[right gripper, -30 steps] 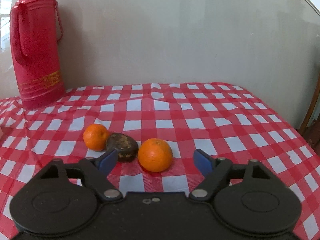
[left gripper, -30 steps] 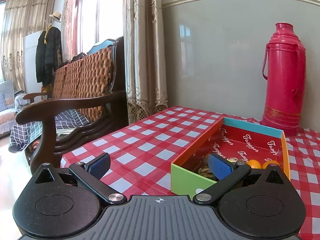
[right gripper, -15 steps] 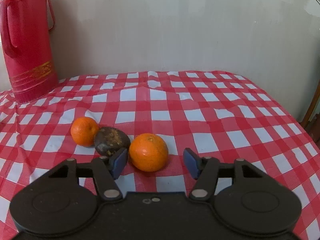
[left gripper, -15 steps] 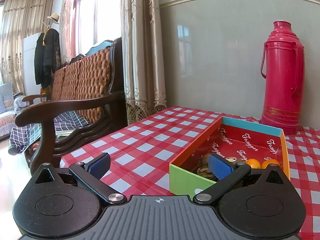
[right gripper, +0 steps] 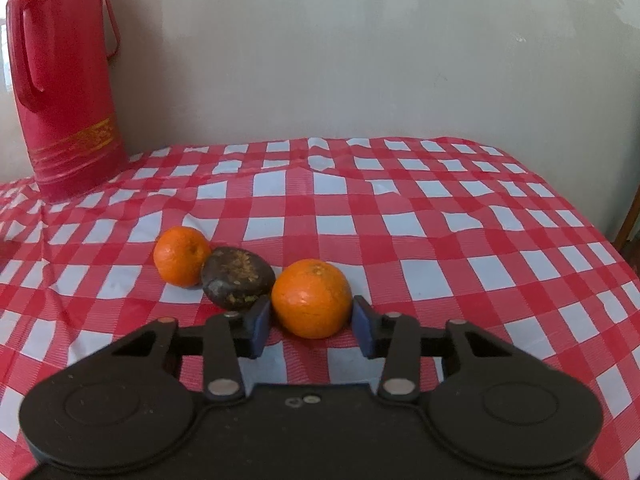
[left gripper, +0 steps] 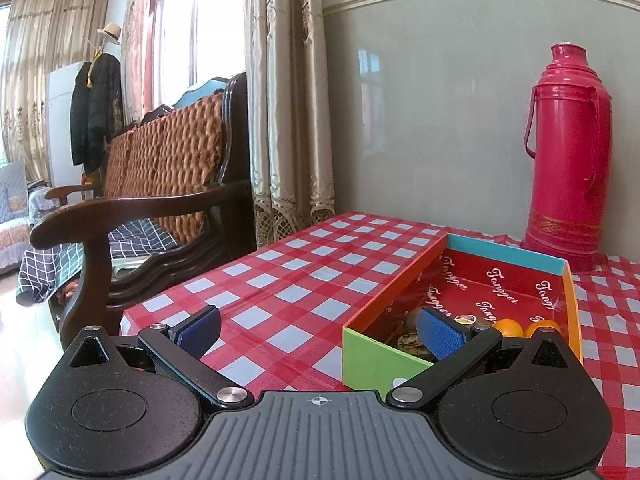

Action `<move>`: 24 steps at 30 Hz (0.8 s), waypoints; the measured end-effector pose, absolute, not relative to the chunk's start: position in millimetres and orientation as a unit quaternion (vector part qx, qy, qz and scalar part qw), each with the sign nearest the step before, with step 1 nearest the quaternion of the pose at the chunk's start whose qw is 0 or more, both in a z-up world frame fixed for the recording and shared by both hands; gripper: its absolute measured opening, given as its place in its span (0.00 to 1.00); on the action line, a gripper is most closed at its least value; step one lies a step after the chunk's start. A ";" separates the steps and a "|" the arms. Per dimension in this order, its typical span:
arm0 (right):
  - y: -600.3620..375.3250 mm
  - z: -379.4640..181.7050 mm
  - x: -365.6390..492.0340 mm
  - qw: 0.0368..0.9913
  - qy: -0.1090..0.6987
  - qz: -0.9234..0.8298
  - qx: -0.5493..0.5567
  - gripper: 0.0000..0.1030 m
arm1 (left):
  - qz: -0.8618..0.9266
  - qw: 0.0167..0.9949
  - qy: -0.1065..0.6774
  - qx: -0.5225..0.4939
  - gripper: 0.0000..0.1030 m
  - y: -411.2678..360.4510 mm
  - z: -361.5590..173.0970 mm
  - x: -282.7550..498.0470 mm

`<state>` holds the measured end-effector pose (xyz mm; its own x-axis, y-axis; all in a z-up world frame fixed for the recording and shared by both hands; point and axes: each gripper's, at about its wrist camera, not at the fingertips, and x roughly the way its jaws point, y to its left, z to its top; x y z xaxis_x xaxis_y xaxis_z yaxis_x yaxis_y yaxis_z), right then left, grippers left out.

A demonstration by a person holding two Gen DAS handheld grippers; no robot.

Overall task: Organize fruits
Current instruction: 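Carry the large orange with the right gripper into the box and release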

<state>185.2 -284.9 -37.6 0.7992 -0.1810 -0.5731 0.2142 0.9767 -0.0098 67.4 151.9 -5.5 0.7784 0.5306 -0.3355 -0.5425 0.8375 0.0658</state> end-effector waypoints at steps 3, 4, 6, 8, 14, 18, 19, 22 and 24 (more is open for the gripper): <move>-282.8 -34.5 178.4 0.952 0.290 -0.099 0.030 0.33 | 0.286 0.942 0.172 -0.023 1.00 154.5 -5.2 66.6; -281.6 -33.4 175.9 0.953 0.286 -0.096 0.032 0.33 | 0.287 0.942 0.172 -0.025 1.00 155.3 -5.2 66.5; -276.8 -30.1 169.9 0.956 0.278 -0.092 0.029 0.33 | 0.287 0.942 0.173 -0.029 1.00 157.3 -5.4 66.0; -269.6 -24.9 163.1 0.959 0.270 -0.081 0.031 0.33 | 0.288 0.941 0.173 -0.032 1.00 158.8 -5.5 65.0; -218.5 -1.4 146.0 0.970 0.241 -0.009 0.017 0.33 | 0.295 0.938 0.173 -0.049 1.00 167.8 -5.4 62.2; -166.6 14.0 139.7 0.972 0.225 0.069 0.009 0.33 | 0.304 0.933 0.176 -0.073 1.00 179.5 -6.5 60.0; -154.2 17.7 139.0 0.971 0.222 0.088 0.008 0.33 | 0.306 0.932 0.177 -0.078 1.00 182.5 -7.0 59.1; -112.7 25.6 138.7 0.965 0.218 0.148 0.004 0.33 | 0.312 0.929 0.177 -0.090 1.00 190.8 -8.2 55.8; -84.4 27.1 137.8 0.959 0.218 0.183 -0.007 0.33 | 0.316 0.927 0.177 -0.094 1.00 195.8 -9.1 53.9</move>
